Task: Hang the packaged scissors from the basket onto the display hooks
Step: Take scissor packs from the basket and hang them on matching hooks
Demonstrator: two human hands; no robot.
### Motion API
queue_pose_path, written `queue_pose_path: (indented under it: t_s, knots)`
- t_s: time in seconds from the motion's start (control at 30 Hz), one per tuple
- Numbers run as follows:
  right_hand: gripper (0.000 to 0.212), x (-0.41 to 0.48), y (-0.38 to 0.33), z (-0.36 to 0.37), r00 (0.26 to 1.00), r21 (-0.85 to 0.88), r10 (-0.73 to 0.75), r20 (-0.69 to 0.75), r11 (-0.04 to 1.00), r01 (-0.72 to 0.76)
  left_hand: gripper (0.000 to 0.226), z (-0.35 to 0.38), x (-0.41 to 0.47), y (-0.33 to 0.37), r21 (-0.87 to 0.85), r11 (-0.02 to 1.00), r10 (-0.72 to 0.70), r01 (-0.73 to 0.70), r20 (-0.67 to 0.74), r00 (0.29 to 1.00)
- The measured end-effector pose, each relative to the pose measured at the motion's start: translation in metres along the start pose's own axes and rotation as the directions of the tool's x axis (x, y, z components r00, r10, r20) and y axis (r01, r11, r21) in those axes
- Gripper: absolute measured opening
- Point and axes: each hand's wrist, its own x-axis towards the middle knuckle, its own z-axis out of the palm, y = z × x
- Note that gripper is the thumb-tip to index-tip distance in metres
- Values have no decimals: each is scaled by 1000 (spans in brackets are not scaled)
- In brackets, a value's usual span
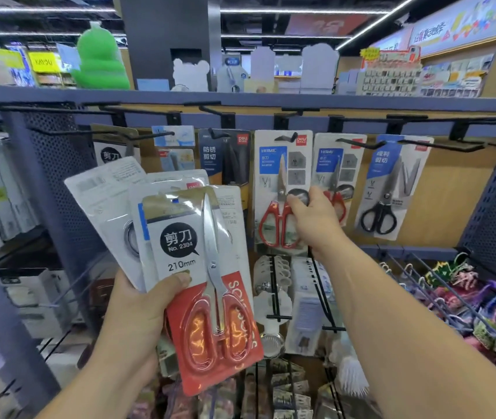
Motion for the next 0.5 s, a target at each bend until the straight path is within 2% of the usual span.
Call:
queue_pose_path:
  t_s: [0.07,0.13,0.2,0.27,0.33,0.4,0.43,0.5]
  knots:
    - [11,3,1,2,1000,-40,20,-6,999,-20,45,0,-2,1,-5,1000,2,-2,18,1000]
    - [26,-5,3,2,999,-69,14,-30,997,-16,45,0,-3,0,-10,1000,-1,1,20,1000]
    - [44,-29,-1,0,988,-167,-91,-126,983,70,45,0,-4,-1,-15,1000,-9,9,26,1000]
    - [41,-66,-7,-2,969,-145,-186,-162,976,163,43,0,-4,-5,-13,1000,-9,9,13,1000]
    - [43,-107,-10,-1,986,-35,-166,11,985,166,42,2,-4,-7,-31,999,-13,13,9,1000]
    - [62,-135,-9,1,962,-11,-90,259,995,96,45,8,-5,-11,-63,998,-26,26,4,1000]
    - [73,-144,-4,4,943,-24,-66,327,997,79,47,11,-6,-12,-89,995,-35,34,-12,999]
    - [93,-152,8,8,937,-52,-42,347,997,63,49,19,-8,-13,-135,990,-36,32,-26,999]
